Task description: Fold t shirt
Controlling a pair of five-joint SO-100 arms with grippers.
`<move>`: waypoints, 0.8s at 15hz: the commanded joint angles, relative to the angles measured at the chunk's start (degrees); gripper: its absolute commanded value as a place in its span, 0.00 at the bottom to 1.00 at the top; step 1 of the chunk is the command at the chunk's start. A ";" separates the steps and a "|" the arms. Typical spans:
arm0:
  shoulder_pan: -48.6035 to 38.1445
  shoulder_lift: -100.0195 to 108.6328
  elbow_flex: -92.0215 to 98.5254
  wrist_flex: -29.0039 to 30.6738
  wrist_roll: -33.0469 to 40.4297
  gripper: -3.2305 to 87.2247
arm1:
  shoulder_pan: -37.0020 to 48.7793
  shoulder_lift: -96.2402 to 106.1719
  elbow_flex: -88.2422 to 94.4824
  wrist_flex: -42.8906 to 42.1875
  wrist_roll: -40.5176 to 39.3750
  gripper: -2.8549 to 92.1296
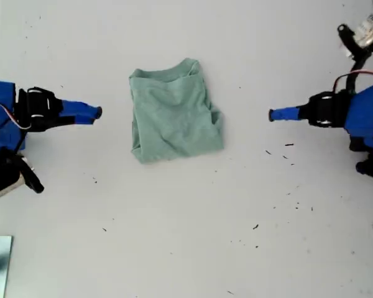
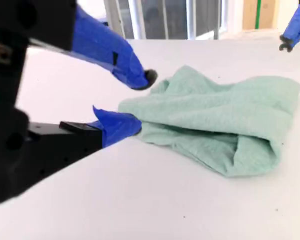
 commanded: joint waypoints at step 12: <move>18.90 1.49 5.36 0.79 7.21 0.18 | 6.59 0.53 6.15 5.71 -19.25 0.15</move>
